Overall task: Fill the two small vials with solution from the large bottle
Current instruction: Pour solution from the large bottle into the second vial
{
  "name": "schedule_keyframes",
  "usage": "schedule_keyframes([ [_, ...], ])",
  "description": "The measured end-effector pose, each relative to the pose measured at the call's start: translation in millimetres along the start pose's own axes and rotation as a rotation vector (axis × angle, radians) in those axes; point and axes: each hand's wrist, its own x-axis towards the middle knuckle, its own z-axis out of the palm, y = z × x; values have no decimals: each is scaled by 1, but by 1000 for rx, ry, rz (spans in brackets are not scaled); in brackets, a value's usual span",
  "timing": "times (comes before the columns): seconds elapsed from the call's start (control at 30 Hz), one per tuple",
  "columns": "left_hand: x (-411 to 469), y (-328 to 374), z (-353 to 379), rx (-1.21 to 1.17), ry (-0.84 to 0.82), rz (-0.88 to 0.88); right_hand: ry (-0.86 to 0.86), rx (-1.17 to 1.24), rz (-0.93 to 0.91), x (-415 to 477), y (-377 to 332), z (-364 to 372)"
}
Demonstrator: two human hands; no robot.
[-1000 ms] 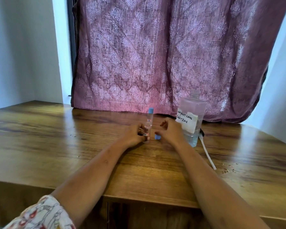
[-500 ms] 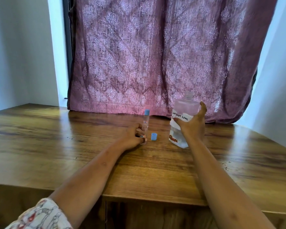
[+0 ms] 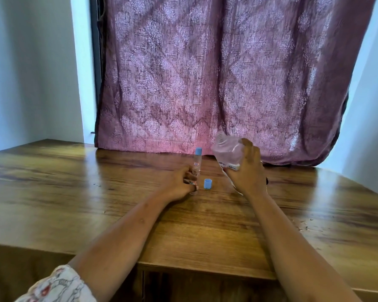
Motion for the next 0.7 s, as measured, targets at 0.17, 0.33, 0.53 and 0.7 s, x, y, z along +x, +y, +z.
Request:
schedule_keyframes([
  [0.17,-2,3,0,43,16,20,-144,-270,-54,-6,-2,-3],
  [0.33,-3,2,1,61,15,20,-174,-452,-154,-12,-3,-3],
  [0.53,-5,5,0,87,12,17,-266,-606,-131,-15,-2,-1],
  [0.7,-4,3,2,97,23,30,-270,-633,-164,-16,-7,2],
])
